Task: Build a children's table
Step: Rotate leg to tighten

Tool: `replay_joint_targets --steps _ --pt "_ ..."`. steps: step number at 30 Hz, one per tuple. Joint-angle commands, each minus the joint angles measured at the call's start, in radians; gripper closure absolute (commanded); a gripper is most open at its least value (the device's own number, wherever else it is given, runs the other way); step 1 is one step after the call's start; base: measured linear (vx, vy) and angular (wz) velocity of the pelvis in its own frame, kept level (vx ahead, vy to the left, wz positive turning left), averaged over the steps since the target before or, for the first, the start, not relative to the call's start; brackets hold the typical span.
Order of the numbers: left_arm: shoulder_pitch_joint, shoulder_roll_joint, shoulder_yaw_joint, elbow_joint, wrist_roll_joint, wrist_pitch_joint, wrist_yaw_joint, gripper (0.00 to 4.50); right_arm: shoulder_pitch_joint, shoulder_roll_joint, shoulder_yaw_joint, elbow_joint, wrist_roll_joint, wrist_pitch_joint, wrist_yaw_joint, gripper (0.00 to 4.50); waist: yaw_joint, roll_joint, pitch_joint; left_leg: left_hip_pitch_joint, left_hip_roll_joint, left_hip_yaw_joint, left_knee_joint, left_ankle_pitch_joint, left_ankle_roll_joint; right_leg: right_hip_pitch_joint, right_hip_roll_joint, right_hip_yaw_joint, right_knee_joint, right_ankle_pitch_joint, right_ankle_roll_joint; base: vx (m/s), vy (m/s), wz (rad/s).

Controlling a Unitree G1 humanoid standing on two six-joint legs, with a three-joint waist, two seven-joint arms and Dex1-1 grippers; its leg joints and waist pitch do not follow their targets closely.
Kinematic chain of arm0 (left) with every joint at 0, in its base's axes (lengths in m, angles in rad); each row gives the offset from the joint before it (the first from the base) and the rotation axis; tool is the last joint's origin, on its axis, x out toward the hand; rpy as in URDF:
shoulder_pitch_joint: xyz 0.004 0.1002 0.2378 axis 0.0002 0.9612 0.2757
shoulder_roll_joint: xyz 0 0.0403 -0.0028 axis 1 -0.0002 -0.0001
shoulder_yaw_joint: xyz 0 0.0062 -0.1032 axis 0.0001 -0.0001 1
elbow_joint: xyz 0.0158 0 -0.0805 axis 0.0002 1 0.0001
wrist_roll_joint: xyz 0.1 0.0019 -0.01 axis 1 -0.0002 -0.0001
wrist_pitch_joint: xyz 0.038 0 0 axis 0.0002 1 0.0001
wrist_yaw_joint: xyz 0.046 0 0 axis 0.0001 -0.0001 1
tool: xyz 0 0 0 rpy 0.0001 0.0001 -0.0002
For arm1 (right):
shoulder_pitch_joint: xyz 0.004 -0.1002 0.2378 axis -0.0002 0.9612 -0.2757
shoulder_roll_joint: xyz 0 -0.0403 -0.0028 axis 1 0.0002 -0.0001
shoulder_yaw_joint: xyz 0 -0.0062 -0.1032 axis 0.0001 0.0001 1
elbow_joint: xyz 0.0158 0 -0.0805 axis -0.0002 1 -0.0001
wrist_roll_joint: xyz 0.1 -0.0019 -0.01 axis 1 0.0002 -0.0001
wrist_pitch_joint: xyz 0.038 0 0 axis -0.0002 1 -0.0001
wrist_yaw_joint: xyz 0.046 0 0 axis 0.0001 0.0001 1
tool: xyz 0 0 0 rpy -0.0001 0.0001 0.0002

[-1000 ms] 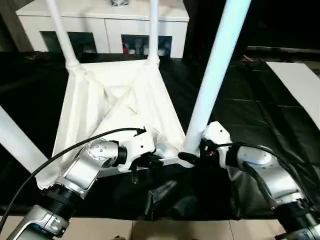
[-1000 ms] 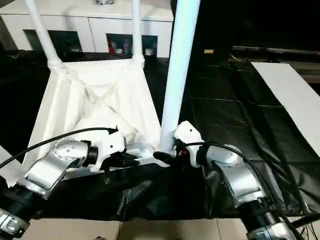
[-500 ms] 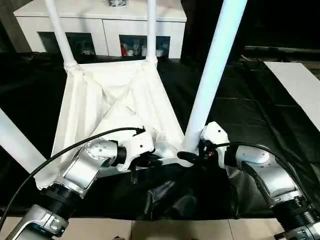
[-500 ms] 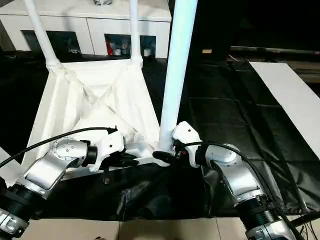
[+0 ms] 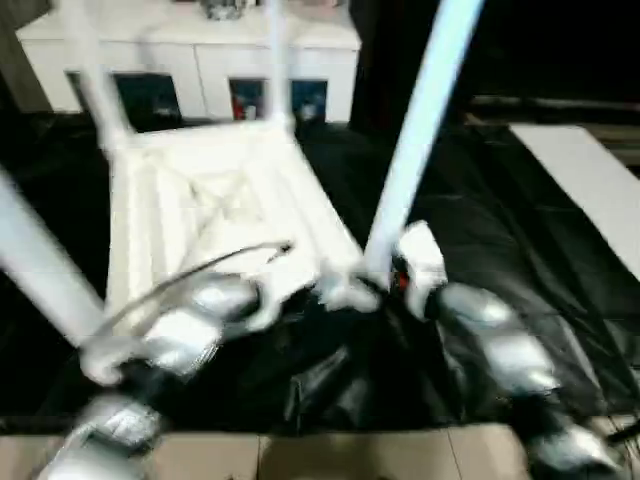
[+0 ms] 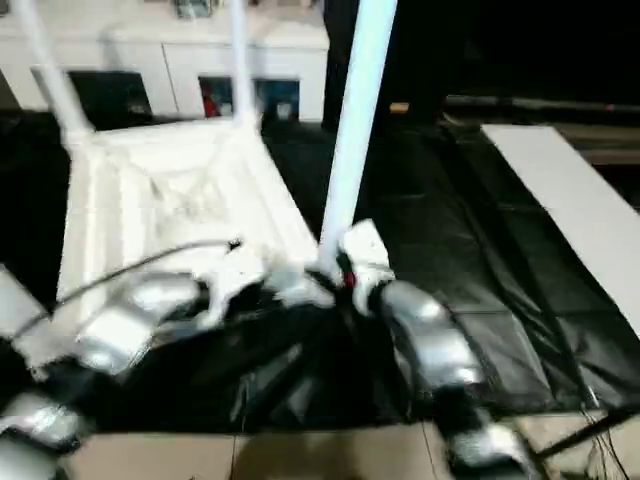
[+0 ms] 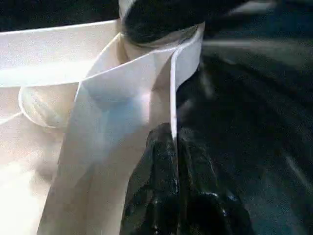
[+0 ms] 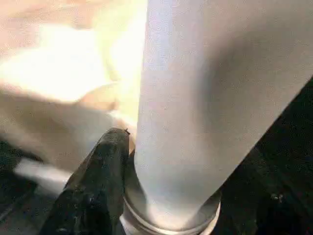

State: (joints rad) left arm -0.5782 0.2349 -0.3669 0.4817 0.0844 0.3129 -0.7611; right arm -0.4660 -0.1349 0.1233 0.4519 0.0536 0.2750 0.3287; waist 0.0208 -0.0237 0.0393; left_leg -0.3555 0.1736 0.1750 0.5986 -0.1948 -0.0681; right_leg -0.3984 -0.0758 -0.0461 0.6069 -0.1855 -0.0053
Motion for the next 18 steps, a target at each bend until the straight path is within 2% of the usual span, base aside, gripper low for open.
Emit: replay_joint_targets --steps 1,2,3,4,5,6,8,10,11,12,13,14,15,17,18 --pt "-0.069 -0.073 0.029 0.101 0.026 0.034 0.178 4.5 -0.014 0.064 -0.03 0.123 -0.014 0.046 -0.164 2.14 -0.006 0.003 -0.04 0.01 0.038 -0.027 -0.083 -0.386 -0.032 0.019 -0.063 0.035 -0.11 -0.557 -0.099 0.0 0.0 0.0" --pt "-0.069 -0.073 0.029 0.101 0.026 0.034 0.178 4.5 -0.014 0.064 -0.03 0.123 -0.014 0.046 -0.164 2.14 -0.007 0.005 -0.039 0.014 0.037 -0.027 -0.082 -0.394 -0.032 0.014 -0.063 0.033 -0.114 -0.571 -0.095 0.0 0.0 0.0" --pt "-0.109 -0.116 0.047 0.155 0.031 0.041 0.252 4.5 -0.042 0.113 -0.057 0.17 0.001 0.035 -0.241 2.14 -0.004 0.003 -0.042 0.018 0.037 -0.025 -0.081 -0.397 -0.022 0.011 -0.063 0.034 -0.117 -0.548 -0.092 0.0 0.0 0.0" --pt "-0.116 -0.123 0.049 0.164 0.032 0.042 0.262 4.5 -0.048 0.121 -0.063 0.179 0.002 0.033 -0.257 2.14 -0.004 0.006 -0.044 0.017 0.039 -0.028 -0.084 -0.395 -0.023 0.013 -0.063 0.034 -0.114 -0.53 -0.096 0.0 0.0 0.0" --pt "-0.143 -0.149 0.06 0.202 0.036 0.038 0.307 4.5 -0.077 0.154 -0.087 0.225 0.016 0.017 -0.308 2.14 -0.003 0.007 -0.045 0.008 0.041 -0.028 -0.088 -0.375 -0.018 0.021 -0.063 0.034 -0.11 -0.478 -0.101 0.0 0.0 0.0" --pt "-0.154 -0.157 0.063 0.217 0.038 0.035 0.323 4.5 -0.09 0.168 -0.097 0.246 0.025 0.008 -0.324 2.14 -0.003 0.008 -0.048 0.006 0.042 -0.028 -0.088 -0.364 -0.02 0.022 -0.062 0.035 -0.106 -0.446 -0.107 0.0 0.0 0.0" --pt "-0.173 -0.169 0.066 0.251 0.054 0.016 0.351 4.5 -0.134 0.21 -0.128 0.297 0.063 -0.016 -0.305 2.14 0.002 0.008 -0.055 0.003 0.044 -0.024 -0.088 -0.316 -0.012 0.029 -0.062 0.038 -0.092 -0.295 -0.147 0.0 0.0 0.0" --pt "-0.173 -0.164 0.066 0.253 0.057 0.011 0.348 4.5 -0.141 0.217 -0.131 0.292 0.081 -0.027 -0.256 2.14 0.003 0.006 -0.055 -0.004 0.044 -0.021 -0.088 -0.288 0.01 0.037 -0.061 0.038 -0.086 -0.238 -0.167 0.0 0.0 0.0" --pt "-0.17 -0.148 0.059 0.254 0.063 -0.004 0.331 4.5 -0.141 0.207 -0.111 0.262 0.058 -0.07 -0.206 1.91 0.004 0.007 -0.056 -0.011 0.044 -0.022 -0.088 -0.261 0.021 0.043 -0.064 0.036 -0.084 -0.218 -0.172 0.0 0.0 0.0" --pt "-0.168 -0.145 0.058 0.252 0.064 -0.005 0.327 4.5 -0.14 0.203 -0.104 0.256 0.052 -0.077 -0.198 1.81 0.006 0.006 -0.056 -0.008 0.044 -0.018 -0.084 -0.254 0.026 0.041 -0.064 0.036 -0.087 -0.214 -0.174 0.0 0.0 0.0" --pt "-0.152 -0.12 0.043 0.224 0.073 -0.024 0.297 4.5 -0.124 0.174 -0.082 0.205 0.023 -0.093 -0.184 1.75 0.008 0.003 -0.06 -0.009 0.043 -0.016 -0.08 -0.215 0.037 0.044 -0.065 0.038 -0.08 -0.175 -0.188 0.0 0.0 0.0" --pt "-0.144 -0.112 0.043 0.208 0.071 -0.018 0.284 4.5 -0.116 0.161 -0.078 0.182 0.018 -0.094 -0.178 1.75 0.011 0.004 -0.06 -0.015 0.042 -0.016 -0.08 -0.184 0.051 0.05 -0.065 0.037 -0.078 -0.144 -0.193 0.0 0.0 0.0" --pt "-0.138 -0.107 0.046 0.196 0.065 -0.01 0.275 4.5 -0.11 0.147 -0.074 0.164 0.009 -0.098 -0.182 1.69 0.01 0.01 -0.06 -0.019 0.044 -0.019 -0.081 -0.154 0.056 0.054 -0.067 0.036 -0.073 -0.117 -0.197 0.0 0.0 0.0" --pt "-0.128 -0.097 0.047 0.174 0.059 -0.006 0.257 4.5 -0.102 0.129 -0.072 0.137 0.003 -0.099 -0.179 1.54 0.006 0.006 -0.063 -0.013 0.045 -0.016 -0.076 -0.138 0.059 0.053 -0.065 0.037 -0.071 -0.093 -0.218 0.0 0.0 0.0" --pt "-0.119 -0.086 0.046 0.154 0.057 0.0 0.242 4.5 -0.094 0.11 -0.068 0.112 -0.001 -0.095 -0.168 1.39 0.007 0.008 -0.066 -0.012 0.045 -0.014 -0.072 -0.107 0.069 0.054 -0.063 0.039 -0.064 -0.04 -0.236 0.0 0.0 0.0"
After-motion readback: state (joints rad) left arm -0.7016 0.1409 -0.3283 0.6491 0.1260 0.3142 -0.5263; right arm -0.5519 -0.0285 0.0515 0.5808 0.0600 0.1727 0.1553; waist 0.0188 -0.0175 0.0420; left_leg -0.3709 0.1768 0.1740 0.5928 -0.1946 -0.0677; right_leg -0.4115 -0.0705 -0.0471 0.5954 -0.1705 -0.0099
